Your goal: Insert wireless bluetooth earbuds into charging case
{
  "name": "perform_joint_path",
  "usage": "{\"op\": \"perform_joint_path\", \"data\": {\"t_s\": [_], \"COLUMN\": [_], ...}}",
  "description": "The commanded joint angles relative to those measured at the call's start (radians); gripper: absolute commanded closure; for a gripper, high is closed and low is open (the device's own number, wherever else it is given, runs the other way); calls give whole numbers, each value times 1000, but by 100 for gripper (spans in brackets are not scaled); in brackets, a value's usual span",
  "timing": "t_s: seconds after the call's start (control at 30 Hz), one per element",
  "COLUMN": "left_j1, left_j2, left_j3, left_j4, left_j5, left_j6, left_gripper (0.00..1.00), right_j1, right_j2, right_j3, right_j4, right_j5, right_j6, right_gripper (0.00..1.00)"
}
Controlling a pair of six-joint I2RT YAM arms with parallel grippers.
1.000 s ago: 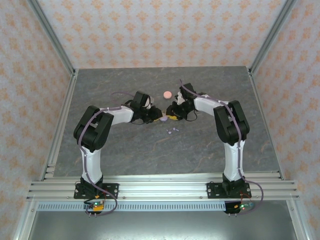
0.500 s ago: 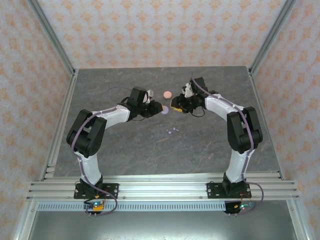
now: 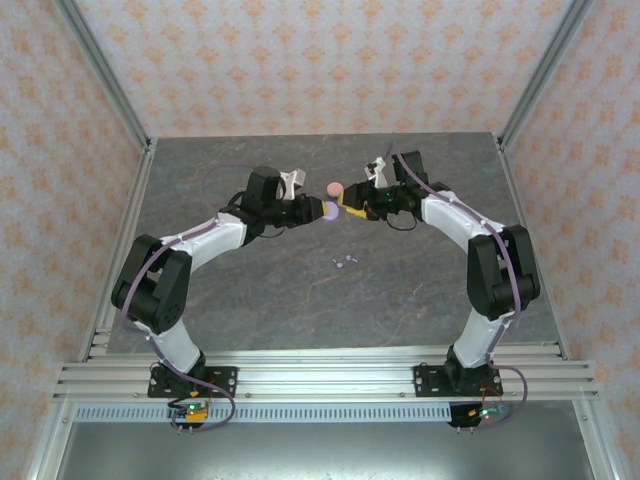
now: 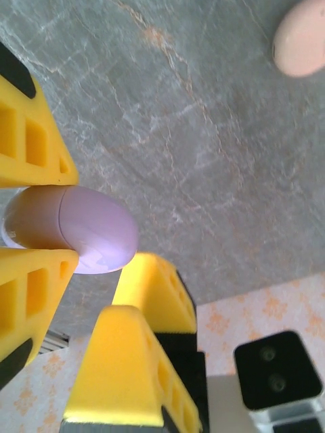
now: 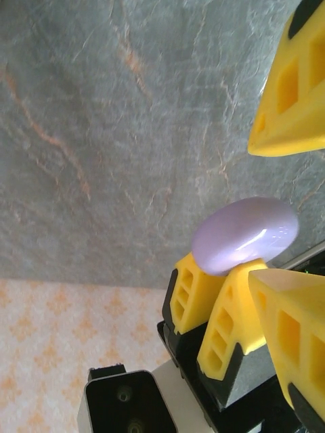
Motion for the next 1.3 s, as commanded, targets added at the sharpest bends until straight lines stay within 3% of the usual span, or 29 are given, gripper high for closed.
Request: {"op": "perform_joint_path", "data": {"t_s": [0.0,0.37,0.9,1.27], "left_j1": [7,6,-4,-9], "left_j2": [-31,-40,-56,-58], "left_j3": [-17,-16,-11,-1], "left_j4": [57,71,79,101], "left_j5": [60,104,100,104], "left_j6": [33,40,30,11], "left_gripper": [77,78,77,77], "right_j1": [-5,1,19,32], "right_j2": [-20,11,13,13], "right_j3": [-14,18,39,47], "right_j4": [53,13,-4,-17], "right_j5": [-65,-111,-132,-155], "right_j6": [-5,-32,-36,-50], "right_gripper": [52,53,71,67]}}
